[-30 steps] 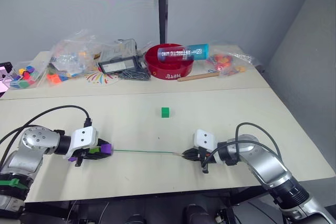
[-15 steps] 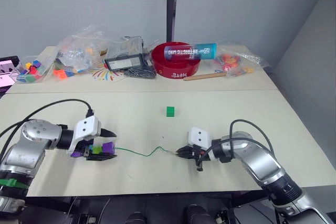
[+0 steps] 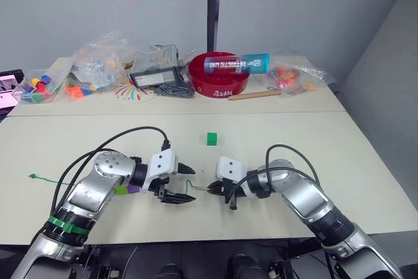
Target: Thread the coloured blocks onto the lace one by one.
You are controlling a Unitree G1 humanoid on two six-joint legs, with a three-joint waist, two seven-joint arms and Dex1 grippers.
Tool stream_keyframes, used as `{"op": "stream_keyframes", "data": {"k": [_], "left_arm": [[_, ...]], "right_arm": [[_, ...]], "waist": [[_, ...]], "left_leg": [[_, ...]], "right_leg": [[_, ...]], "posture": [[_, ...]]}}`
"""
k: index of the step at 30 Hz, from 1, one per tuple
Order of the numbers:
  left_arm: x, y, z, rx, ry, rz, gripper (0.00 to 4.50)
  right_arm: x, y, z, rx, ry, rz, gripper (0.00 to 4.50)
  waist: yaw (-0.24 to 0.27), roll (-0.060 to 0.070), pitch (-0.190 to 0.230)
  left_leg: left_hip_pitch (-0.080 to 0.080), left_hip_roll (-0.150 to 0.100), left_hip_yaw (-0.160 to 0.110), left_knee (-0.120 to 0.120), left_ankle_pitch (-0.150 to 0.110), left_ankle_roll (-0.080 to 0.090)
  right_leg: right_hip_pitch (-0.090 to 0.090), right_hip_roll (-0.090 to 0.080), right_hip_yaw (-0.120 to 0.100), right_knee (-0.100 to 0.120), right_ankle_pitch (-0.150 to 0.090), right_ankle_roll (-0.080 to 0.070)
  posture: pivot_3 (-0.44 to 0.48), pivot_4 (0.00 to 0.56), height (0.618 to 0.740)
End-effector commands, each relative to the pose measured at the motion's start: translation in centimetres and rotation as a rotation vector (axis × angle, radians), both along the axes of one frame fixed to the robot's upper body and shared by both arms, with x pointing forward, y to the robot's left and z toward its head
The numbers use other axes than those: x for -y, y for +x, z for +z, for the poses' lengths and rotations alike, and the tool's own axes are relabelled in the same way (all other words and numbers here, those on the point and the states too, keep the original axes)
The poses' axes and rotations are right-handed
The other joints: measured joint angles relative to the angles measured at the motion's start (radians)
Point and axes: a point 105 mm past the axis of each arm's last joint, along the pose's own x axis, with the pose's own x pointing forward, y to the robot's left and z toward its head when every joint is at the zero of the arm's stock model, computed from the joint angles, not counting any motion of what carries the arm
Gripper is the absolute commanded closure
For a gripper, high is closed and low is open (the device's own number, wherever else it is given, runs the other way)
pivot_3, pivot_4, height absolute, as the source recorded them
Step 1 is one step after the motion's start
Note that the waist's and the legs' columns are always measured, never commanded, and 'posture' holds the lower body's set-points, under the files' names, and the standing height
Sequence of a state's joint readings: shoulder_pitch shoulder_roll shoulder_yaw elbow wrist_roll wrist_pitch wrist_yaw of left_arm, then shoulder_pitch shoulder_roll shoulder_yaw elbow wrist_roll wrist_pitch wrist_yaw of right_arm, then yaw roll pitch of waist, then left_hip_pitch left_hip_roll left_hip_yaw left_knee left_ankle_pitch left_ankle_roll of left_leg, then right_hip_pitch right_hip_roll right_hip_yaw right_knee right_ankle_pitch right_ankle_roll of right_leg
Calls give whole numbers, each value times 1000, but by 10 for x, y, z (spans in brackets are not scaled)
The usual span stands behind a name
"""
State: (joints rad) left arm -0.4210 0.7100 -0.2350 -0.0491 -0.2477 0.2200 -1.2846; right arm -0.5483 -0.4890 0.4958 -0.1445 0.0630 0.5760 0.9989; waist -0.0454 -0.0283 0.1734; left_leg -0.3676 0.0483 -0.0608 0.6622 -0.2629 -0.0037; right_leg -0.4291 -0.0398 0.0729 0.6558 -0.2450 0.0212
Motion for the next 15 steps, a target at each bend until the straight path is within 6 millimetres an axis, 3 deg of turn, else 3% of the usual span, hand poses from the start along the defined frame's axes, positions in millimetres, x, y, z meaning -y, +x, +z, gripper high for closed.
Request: {"op": "stream_keyframes", "data": {"k": [1,3,13,15], "left_arm": [[3,1,-1,22,10,-18,627],[4,1,-2,27,12,-22,879],[9,4,-6,31,19,-15,4131],[8,7,-9,35,26,-6,4487]], "right_arm": [[-1,1,7,20,4,3,4500],[-1,0,7,19,3,3,4500],[-2,0,9,13,8,1,4500],[-2,0,10,14,9,2,4500]], "waist": [[0,0,0],[0,0,0],[1,0,0],[0,0,0]], "left_leg": [[0,0,0,0,0,0],[0,0,0,0,0,0],[0,0,0,0,0,0],[0,0,0,0,0,0]], "right_leg": [[0,0,0,0,0,0],[0,0,0,0,0,0],[0,0,0,0,0,0],[0,0,0,0,0,0]], "posture": [[0,150,731],[0,150,731],[0,150,731],[0,150,731]]}}
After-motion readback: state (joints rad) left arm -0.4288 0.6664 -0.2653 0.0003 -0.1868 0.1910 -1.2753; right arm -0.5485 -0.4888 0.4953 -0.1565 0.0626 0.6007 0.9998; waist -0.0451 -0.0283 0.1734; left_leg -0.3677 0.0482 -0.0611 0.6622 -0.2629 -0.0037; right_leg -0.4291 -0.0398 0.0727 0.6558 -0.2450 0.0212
